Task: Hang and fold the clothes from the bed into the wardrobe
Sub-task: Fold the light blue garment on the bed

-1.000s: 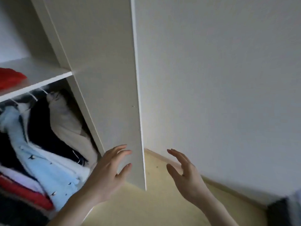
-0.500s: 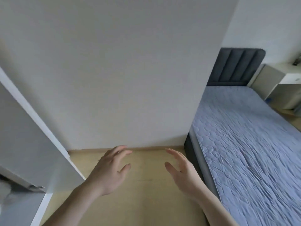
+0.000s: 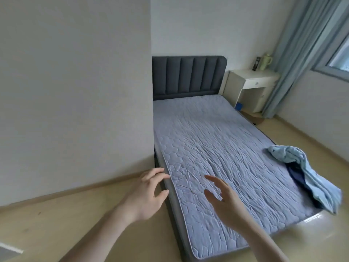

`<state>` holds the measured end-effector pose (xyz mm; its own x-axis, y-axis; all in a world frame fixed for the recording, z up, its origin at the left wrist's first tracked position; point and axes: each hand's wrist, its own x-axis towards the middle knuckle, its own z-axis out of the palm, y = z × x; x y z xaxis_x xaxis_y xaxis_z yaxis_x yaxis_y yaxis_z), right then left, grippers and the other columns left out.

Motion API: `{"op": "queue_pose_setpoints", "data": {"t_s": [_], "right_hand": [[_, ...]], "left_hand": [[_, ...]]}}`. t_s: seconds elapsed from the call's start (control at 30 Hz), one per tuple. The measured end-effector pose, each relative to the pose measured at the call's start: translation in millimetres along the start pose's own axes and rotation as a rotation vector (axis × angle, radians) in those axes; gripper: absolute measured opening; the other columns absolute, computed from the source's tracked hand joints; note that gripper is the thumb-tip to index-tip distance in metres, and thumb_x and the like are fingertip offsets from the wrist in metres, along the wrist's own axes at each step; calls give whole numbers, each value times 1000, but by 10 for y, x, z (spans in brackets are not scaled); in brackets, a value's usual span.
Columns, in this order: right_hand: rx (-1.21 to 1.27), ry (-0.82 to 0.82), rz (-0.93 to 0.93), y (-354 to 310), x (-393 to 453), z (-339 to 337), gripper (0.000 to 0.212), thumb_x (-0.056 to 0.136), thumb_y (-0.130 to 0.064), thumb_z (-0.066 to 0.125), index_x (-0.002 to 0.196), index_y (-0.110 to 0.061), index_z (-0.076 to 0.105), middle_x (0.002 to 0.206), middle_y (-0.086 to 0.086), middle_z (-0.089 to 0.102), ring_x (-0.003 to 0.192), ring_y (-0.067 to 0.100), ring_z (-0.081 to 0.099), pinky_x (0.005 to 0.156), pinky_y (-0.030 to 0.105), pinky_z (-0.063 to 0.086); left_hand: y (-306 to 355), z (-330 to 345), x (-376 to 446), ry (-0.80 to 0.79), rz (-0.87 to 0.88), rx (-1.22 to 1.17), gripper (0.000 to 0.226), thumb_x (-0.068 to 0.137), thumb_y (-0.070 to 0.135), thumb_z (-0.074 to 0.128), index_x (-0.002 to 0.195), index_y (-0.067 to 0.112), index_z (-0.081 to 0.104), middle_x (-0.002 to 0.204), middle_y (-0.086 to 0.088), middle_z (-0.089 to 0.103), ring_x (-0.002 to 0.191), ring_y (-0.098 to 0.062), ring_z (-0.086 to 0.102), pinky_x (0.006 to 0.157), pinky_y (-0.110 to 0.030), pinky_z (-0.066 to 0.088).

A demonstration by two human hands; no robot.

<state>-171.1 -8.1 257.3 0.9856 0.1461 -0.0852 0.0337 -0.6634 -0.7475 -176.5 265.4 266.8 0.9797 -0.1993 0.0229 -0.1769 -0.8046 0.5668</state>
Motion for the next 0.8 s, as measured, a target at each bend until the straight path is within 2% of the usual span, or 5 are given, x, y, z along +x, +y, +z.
{"op": "queue_pose_setpoints", "data": {"t_s": [0.23, 0.37, 0.47, 0.67, 0.8], "right_hand": [[30, 80, 59, 729, 100, -863, 46, 101, -42, 58, 144, -48, 45, 149, -24, 43, 127, -2, 47, 106, 27, 42], [31, 96, 101, 1150, 270, -1313, 44, 101, -39, 58, 143, -46, 47, 141, -25, 46, 92, -10, 58, 84, 15, 44], [13, 112, 133, 1607, 526, -1702, 46, 101, -42, 58, 145, -46, 45, 143, -26, 44, 121, 1, 51, 101, 23, 41], [-11, 104, 229, 2399, 1119, -2475, 44, 101, -43, 57, 143, -48, 45, 138, -26, 46, 111, 1, 47, 94, 24, 39], [-33, 144, 276, 3008, 1423, -3089, 44, 100, -42, 59, 142, -46, 47, 141, -24, 46, 121, -3, 47, 98, 22, 40]], "left_hand": [[639, 577, 817, -88, 46, 52, 41, 98, 41, 61, 139, 36, 56, 155, 20, 37, 142, -5, 39, 112, -20, 30], [921, 933, 1317, -132, 55, 46, 42, 97, 44, 61, 138, 39, 55, 156, 21, 35, 142, -4, 39, 112, -27, 38], [1158, 1274, 1804, -163, 65, 45, 42, 98, 44, 60, 139, 40, 54, 155, 22, 35, 142, -5, 37, 117, -26, 31], [1657, 1952, 2858, -243, 32, 14, 44, 100, 45, 56, 144, 40, 49, 158, 21, 31, 145, -8, 33, 119, -29, 29], [2194, 2468, 3672, -318, 71, 8, 46, 100, 43, 57, 144, 37, 49, 159, 18, 32, 145, -10, 35, 119, -30, 30]]}}
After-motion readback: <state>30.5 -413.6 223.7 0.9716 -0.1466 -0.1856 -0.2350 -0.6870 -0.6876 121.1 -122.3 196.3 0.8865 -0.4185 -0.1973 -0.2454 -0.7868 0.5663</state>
